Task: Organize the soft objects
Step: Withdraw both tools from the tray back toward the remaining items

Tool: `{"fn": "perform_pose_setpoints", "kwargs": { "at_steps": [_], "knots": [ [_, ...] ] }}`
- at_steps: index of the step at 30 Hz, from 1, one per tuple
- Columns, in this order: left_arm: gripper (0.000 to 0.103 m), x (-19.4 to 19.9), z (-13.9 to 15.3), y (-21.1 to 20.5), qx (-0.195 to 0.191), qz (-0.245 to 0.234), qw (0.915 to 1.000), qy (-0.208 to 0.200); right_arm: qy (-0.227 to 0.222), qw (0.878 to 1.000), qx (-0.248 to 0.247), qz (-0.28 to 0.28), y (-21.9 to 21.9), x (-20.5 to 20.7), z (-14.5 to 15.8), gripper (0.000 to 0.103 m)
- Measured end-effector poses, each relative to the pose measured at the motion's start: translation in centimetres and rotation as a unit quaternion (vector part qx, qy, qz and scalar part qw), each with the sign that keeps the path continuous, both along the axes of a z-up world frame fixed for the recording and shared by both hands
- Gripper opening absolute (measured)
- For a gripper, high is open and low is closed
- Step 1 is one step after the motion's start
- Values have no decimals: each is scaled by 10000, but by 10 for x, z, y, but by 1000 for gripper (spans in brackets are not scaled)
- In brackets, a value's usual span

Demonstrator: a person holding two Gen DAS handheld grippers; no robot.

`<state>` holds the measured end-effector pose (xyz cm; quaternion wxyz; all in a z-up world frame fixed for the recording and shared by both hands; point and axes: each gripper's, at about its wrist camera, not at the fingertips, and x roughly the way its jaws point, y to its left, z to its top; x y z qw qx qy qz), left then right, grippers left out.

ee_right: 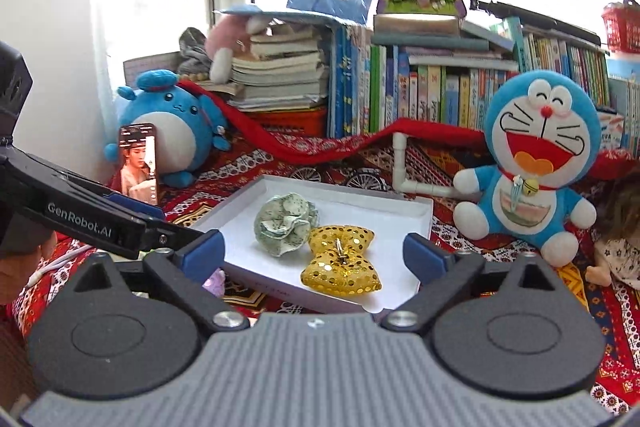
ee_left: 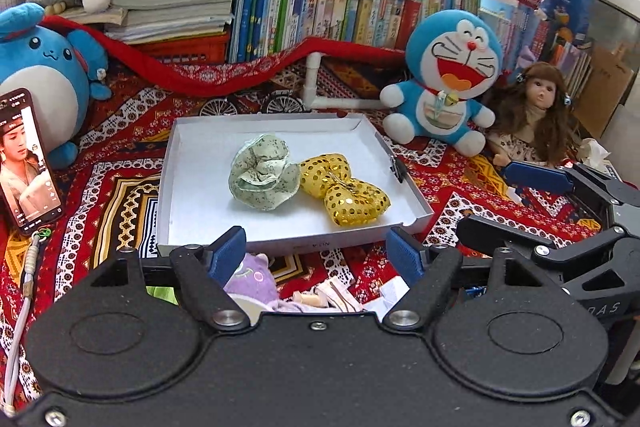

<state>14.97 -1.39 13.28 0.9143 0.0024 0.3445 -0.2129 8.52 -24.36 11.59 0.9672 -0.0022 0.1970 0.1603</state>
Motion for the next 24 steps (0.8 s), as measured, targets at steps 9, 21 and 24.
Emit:
{"fn": "perform_pose_setpoints", "kwargs": {
  "at_steps": [9, 21, 24],
  "knots": [
    [81, -46, -5, 19, -70, 58, 9985, -545, -281, 9994, -104, 146, 3, -30, -11, 103],
    [89, -100, -24, 42, -70, 126, 9925, -1215, -495, 9988, -54, 18, -1, -59, -31, 103],
    [89, -107, -32, 48, -124, 112, 9898, -1414, -531, 9986, -50, -17, -3, -65, -38, 103]
  ]
}}
